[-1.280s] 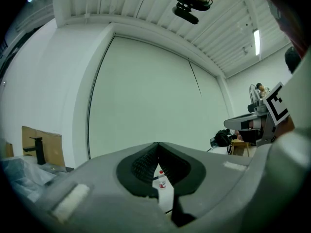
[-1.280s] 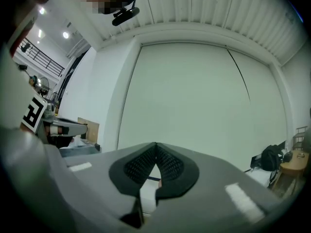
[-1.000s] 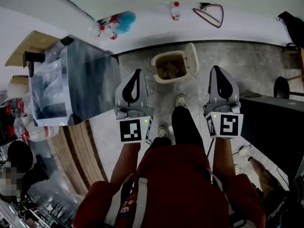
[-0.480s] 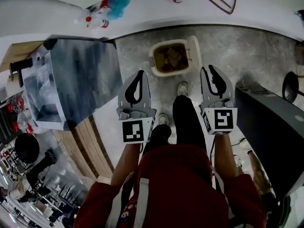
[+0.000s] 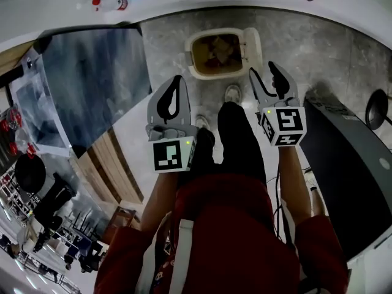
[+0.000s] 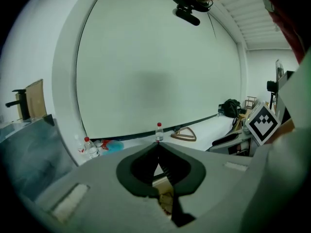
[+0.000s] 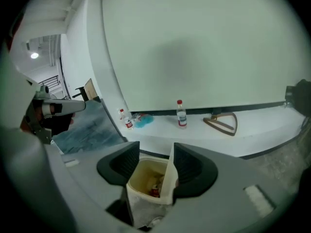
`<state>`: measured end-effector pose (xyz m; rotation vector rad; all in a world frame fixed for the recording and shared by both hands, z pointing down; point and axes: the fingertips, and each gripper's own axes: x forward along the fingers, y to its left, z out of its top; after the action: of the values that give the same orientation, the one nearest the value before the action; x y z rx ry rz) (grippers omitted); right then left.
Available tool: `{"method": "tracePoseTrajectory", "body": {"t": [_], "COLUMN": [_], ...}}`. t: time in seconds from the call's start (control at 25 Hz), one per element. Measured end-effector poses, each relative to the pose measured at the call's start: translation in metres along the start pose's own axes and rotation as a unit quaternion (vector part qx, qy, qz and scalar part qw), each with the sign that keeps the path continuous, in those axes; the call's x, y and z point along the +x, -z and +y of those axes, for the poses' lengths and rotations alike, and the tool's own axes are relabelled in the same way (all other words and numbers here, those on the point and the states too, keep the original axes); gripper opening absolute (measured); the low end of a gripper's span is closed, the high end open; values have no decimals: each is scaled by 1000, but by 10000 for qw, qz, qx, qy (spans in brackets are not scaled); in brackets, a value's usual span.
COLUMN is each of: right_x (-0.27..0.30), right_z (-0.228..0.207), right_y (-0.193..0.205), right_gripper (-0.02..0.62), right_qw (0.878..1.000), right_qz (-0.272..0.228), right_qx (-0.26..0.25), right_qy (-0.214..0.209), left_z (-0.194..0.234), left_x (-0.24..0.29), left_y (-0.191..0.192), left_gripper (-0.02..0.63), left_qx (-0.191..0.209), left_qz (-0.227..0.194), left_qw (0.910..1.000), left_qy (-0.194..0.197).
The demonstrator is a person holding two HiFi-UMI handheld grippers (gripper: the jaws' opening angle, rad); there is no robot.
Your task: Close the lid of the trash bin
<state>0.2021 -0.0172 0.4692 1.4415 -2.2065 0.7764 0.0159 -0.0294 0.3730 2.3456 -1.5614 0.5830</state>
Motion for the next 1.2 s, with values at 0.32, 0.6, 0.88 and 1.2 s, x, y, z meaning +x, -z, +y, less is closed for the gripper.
{"method": "tracePoseTrajectory", "body": {"t": [0.32, 0.6, 0.88, 1.2], "right_x": [33, 40, 67, 110], "right_z": [-1, 14, 68, 118], "right_y": [58, 62, 71, 102], "right_gripper": [258, 258, 258, 252], "right_qw": [9975, 9969, 9942, 9867], "right_qz": [712, 765, 1043, 1543], "right_qx": [6, 34, -232, -410], "right_qy": [-26, 159, -94, -321], "left_z": [16, 41, 73, 112], "left_x": [6, 5, 13, 27], "left_y": [38, 55, 76, 131], "left_gripper": [5, 5, 5, 5], "left_qx": [-251, -337, -379, -566], "left_qz": [263, 283, 267, 605], "left_qw": [9993, 9990, 9987, 9959], "left_qy": [-108, -10, 212, 352]}}
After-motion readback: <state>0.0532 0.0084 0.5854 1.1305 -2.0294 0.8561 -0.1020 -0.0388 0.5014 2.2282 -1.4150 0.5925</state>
